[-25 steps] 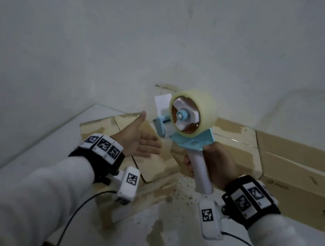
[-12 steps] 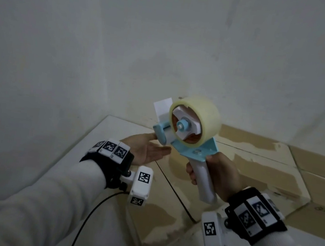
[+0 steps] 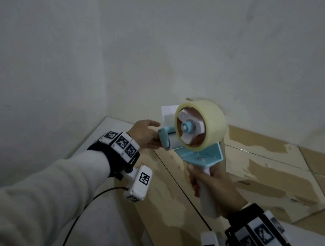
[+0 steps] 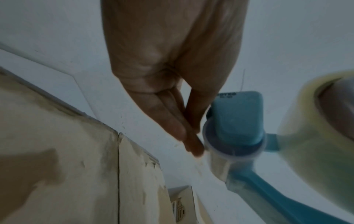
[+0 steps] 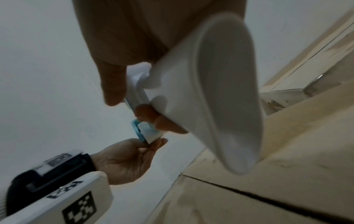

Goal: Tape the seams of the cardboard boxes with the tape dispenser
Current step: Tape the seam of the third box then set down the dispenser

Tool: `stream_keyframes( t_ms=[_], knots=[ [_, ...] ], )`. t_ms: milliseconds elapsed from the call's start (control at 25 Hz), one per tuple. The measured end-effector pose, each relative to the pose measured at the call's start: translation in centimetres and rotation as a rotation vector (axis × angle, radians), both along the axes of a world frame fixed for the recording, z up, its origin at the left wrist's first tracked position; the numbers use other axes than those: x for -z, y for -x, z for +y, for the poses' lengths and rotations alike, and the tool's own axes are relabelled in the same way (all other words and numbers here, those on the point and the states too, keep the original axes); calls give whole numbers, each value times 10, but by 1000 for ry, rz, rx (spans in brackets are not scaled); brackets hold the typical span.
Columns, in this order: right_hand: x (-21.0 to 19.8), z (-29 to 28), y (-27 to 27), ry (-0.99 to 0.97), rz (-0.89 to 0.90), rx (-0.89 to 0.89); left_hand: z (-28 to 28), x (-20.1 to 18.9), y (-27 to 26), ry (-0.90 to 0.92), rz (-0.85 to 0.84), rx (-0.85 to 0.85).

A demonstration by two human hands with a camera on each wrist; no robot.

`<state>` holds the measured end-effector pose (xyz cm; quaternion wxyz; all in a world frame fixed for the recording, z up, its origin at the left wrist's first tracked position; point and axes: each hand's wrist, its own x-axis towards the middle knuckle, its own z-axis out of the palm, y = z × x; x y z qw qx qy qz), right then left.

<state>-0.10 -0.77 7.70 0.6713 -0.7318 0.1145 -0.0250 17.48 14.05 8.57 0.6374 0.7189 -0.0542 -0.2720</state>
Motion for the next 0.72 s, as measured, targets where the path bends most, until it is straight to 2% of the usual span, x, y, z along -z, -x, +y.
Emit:
stream_keyframes(
  t_ms=[80, 160, 400, 720],
  knots=[
    [4, -4, 2, 20, 32, 38, 14, 5, -21, 27, -11, -98],
    [8, -7, -1, 34, 65, 61, 28, 13, -41, 13, -9, -89],
    [21, -7, -20, 57, 142, 48, 37, 39, -68, -148, -16, 243],
    [35, -7, -20, 160, 127, 5, 34, 57, -90, -282, 32, 471]
  ],
)
